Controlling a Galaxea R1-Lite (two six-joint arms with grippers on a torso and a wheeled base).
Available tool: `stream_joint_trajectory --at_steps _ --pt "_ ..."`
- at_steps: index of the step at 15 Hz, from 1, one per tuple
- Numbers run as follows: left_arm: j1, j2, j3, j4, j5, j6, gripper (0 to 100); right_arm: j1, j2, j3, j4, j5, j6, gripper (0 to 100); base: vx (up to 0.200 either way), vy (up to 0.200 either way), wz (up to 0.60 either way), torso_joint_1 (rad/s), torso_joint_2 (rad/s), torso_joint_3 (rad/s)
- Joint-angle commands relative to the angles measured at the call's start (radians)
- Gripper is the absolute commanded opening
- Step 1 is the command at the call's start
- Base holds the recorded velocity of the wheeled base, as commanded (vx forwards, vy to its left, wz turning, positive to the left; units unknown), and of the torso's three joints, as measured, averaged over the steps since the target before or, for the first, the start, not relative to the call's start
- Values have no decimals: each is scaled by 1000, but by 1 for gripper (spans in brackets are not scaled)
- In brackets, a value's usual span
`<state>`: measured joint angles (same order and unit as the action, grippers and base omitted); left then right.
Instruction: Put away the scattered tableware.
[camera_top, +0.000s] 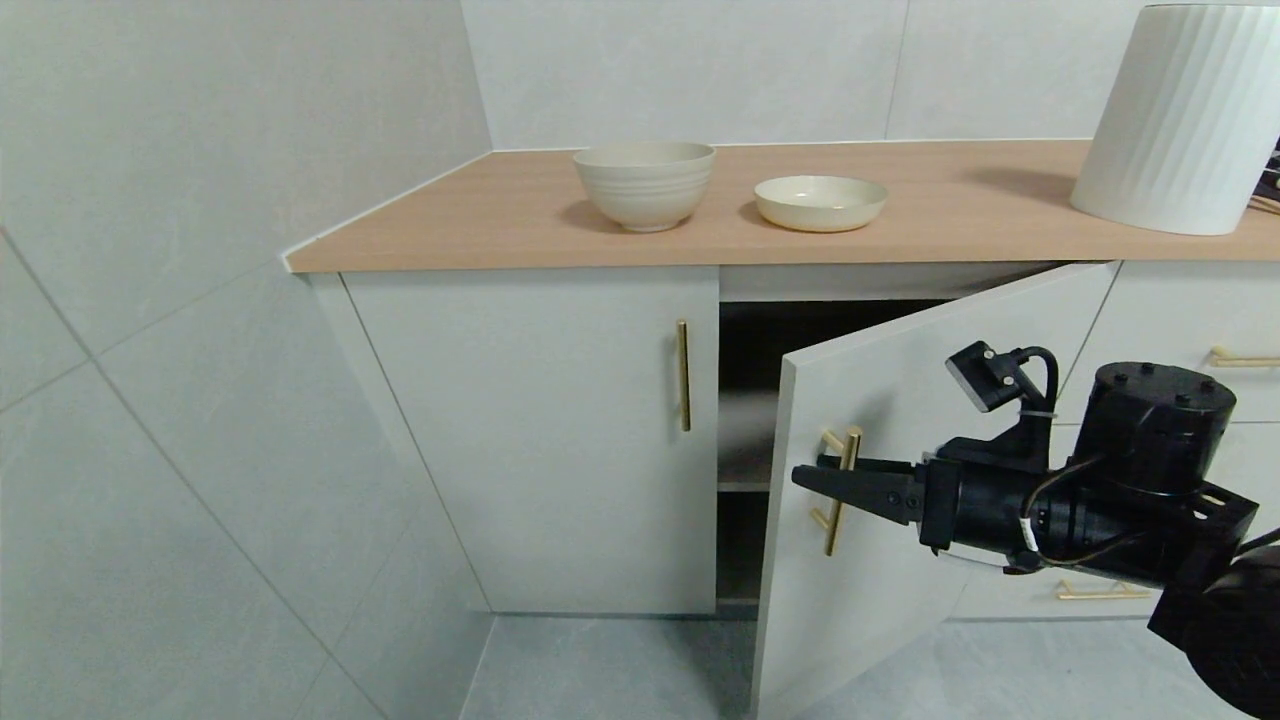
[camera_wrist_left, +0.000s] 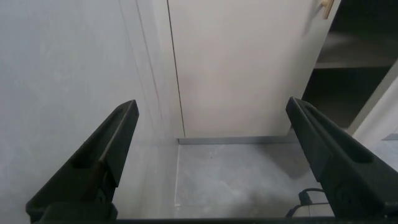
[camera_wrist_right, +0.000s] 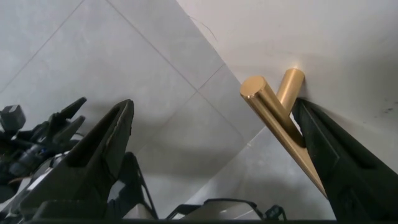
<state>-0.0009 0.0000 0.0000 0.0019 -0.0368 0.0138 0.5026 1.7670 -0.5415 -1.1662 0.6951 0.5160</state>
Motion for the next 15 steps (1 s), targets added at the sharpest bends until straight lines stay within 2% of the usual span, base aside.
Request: stream_joint_trajectory --at_steps 1,2,3,4,6,9,11,12,13,14,15 --pt "1 0 0 -2 0 3 100 1 -15 5 -1 17 1 100 0 0 0 0 0 0" --pt "1 0 -2 -8 -3 11 100 1 -20 6 -1 23 1 100 0 0 0 0 0 0" --pt "-1 8 -52 3 -29 11 100 1 -23 8 -1 23 1 100 0 0 0 0 0 0" --pt "-7 55 -135 47 -109 8 100 1 -31 8 -1 24 1 100 0 0 0 0 0 0" --pt "-8 181 -311 136 -226 -9 100 1 -43 8 -1 24 1 100 0 0 0 0 0 0" --pt "-8 523 -512 142 -396 -12 100 1 -46 8 -1 24 1 100 0 0 0 0 0 0" --pt "-10 787 -670 139 -479 -15 100 1 -46 9 -1 24 1 100 0 0 0 0 0 0" --pt "-25 910 -729 122 -512 -29 100 1 -44 9 0 24 1 100 0 0 0 0 0 0" --pt "-82 1011 -746 89 -525 -60 100 1 -43 8 0 24 1 100 0 0 0 0 0 0" --pt "-159 1086 -741 30 -525 -103 100 10 -41 8 0 24 3 100 0 0 0 0 0 0" --pt "-229 1166 -729 -62 -525 -175 100 21 -40 8 0 24 3 100 0 0 0 0 0 0"
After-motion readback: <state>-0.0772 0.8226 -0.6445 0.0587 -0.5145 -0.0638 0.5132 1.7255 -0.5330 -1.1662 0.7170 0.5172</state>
